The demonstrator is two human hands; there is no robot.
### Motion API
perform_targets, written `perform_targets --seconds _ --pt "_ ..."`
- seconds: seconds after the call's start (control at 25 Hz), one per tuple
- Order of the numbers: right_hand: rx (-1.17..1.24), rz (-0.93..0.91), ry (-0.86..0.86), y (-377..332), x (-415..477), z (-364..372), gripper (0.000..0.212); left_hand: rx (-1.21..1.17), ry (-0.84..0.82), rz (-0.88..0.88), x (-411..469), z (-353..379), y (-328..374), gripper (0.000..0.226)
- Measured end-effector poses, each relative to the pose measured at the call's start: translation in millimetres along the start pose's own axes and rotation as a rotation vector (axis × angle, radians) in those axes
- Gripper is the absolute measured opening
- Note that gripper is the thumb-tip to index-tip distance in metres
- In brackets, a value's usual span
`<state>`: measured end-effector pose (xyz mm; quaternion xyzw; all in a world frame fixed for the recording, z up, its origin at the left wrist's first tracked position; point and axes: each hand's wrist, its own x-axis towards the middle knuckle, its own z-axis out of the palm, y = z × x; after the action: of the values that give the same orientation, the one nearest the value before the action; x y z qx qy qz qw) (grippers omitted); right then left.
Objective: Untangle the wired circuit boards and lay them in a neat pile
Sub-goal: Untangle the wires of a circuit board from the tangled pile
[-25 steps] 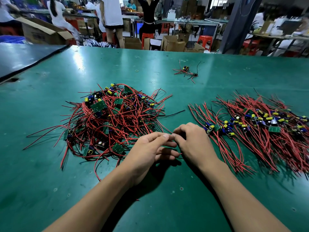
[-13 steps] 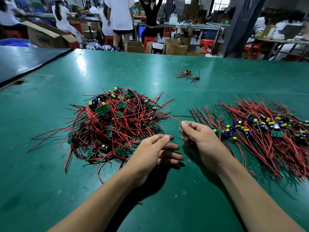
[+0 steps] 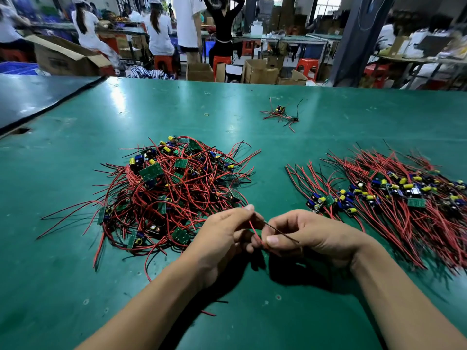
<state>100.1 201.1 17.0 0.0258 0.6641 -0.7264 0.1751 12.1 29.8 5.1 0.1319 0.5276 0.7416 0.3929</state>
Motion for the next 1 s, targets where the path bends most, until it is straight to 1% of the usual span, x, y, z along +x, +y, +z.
perform_targets --seconds 0.08,0.16,0.24,0.28,0.36,0.4,0.44,0.48,0.6,0.72,0.8,0.88,1.0 --pt "-0.001 0.027 0.052 -1.9 -0.5 -3.2 0.003 0.001 0.004 -0.016 0.5 -0.9 2.8 0.02" --pt "0.043 0.029 0.173 -0.6 3.9 -6.5 0.011 0.012 0.0 -0.023 0.6 -0.8 4.4 0.022" --pt "0.141 -0.008 0.324 2.8 12.7 -5.0 0.021 0.075 -0.04 -0.024 -1.2 -0.1 3.4 0.026" --pt "0.176 -0.034 0.402 4.3 18.3 -2.5 0.029 0.152 -0.071 -0.018 -2.4 -0.1 2.3 0.03" --pt "0.168 -0.076 0.521 7.2 28.7 2.0 0.05 0.371 -0.117 0.022 -4.6 0.3 -1.1 0.038" --pt "0.148 -0.091 0.547 8.0 32.7 3.8 0.059 0.469 -0.126 0.045 -5.0 0.6 -2.8 0.039" --pt "0.136 -0.109 0.555 8.4 35.4 5.3 0.063 0.541 -0.133 0.064 -5.2 0.8 -4.4 0.038" --pt "0.131 -0.137 0.553 8.4 37.3 5.5 0.062 0.595 -0.141 0.082 -5.3 1.0 -5.7 0.036" --pt "0.11 -0.204 0.552 9.5 38.3 6.0 0.048 0.702 -0.167 0.137 -4.7 1.0 -8.6 0.031" --pt "0.202 -0.241 0.585 10.4 38.7 8.0 0.041 0.706 -0.165 0.148 -4.9 -0.2 -9.6 0.034" --pt "0.236 -0.248 0.614 7.0 39.5 9.4 0.04 0.638 -0.145 0.157 -5.0 -0.9 -8.9 0.039" --pt "0.268 -0.249 0.6 3.0 38.5 10.6 0.038 0.529 -0.111 0.157 -2.9 -1.0 -8.3 0.04" --pt "0.338 -0.254 0.518 -2.2 36.0 12.3 0.018 0.324 -0.084 0.102 0.6 0.5 -8.3 0.032"
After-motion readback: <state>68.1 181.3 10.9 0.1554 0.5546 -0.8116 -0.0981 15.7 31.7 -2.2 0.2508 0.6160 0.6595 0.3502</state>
